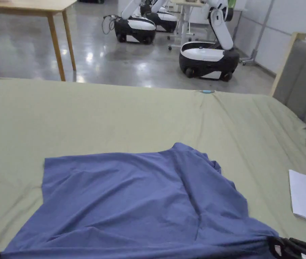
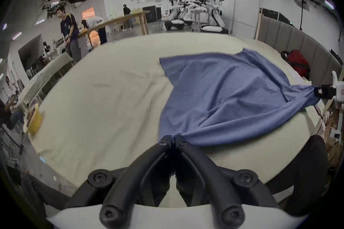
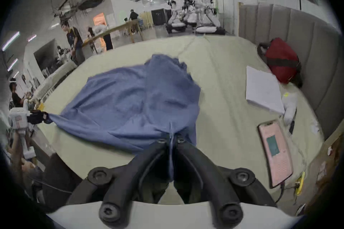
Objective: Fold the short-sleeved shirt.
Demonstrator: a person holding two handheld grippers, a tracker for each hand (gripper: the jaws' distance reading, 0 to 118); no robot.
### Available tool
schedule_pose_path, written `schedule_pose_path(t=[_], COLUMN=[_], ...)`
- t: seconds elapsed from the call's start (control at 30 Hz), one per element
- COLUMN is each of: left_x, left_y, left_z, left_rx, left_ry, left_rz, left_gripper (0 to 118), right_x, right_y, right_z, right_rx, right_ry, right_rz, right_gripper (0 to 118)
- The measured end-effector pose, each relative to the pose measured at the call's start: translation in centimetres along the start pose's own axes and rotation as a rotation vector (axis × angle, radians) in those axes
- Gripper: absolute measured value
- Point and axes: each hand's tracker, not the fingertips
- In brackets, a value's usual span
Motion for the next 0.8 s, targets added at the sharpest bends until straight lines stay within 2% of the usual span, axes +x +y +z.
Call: schedule_pose_path(t=[0.1,0.2,0.3,0.43,0.5,0.57,0.6,0.63,0.67,0.7,0.73,0.77,0.8], left_x=[0.3,0.2,0.1,0.2,0.4,0.0,0.3,0.3,0.3,0.3,0.5,0.7,1.0], left_y=[4.2,8.5,12.1,13.4,12.3,11.6,11.1,10.9,10.8,10.5,10.1,9.7,9.1], left_z=[0.7,-2.0,-7.3,-16.8,-19.7,-20.5,-20.0,-19.1,-18.0,-16.6,-14.5,-12.1,-10.5], left_rx=[0.067,0.084,0.04,-0.143,-0.208,-0.207,-0.195,-0.17,-0.135,-0.109,-0.072,0.068,0.054], left_ry=[0.008,0.024,0.025,0.08,0.077,0.074,0.058,0.051,0.052,0.046,0.043,0.013,0.058], left_rz=[-0.065,-0.118,-0.137,-0.198,-0.178,-0.138,-0.115,-0.103,-0.103,-0.107,-0.106,-0.076,-0.086], left_gripper=[0,0,0,0,0,2,10,43,88,118,115,115,116], right_x=[-1.8,-0.1,-0.4,1.0,1.5,1.1,1.1,1.0,0.8,0.6,0.1,-0.5,-1.1], right_y=[4.7,7.6,10.7,11.4,10.9,10.0,9.5,9.3,9.2,9.1,8.7,8.4,8.0], right_z=[2.0,-1.3,-6.0,-15.1,-18.3,-19.0,-18.8,-18.3,-17.6,-16.5,-14.5,-12.6,-11.0], right_rx=[0.076,0.087,0.086,-0.071,-0.154,-0.153,-0.14,-0.118,-0.1,-0.091,-0.049,-0.004,-0.002], right_ry=[0.003,-0.002,-0.112,-0.13,-0.134,-0.137,-0.131,-0.128,-0.15,-0.162,-0.146,-0.116,-0.105], right_rz=[0.01,-0.022,0.039,0.056,0.059,0.06,0.063,0.074,0.085,0.09,0.114,0.117,0.115], right_gripper=[3,3,3,3,3,6,19,70,109,118,117,117,117])
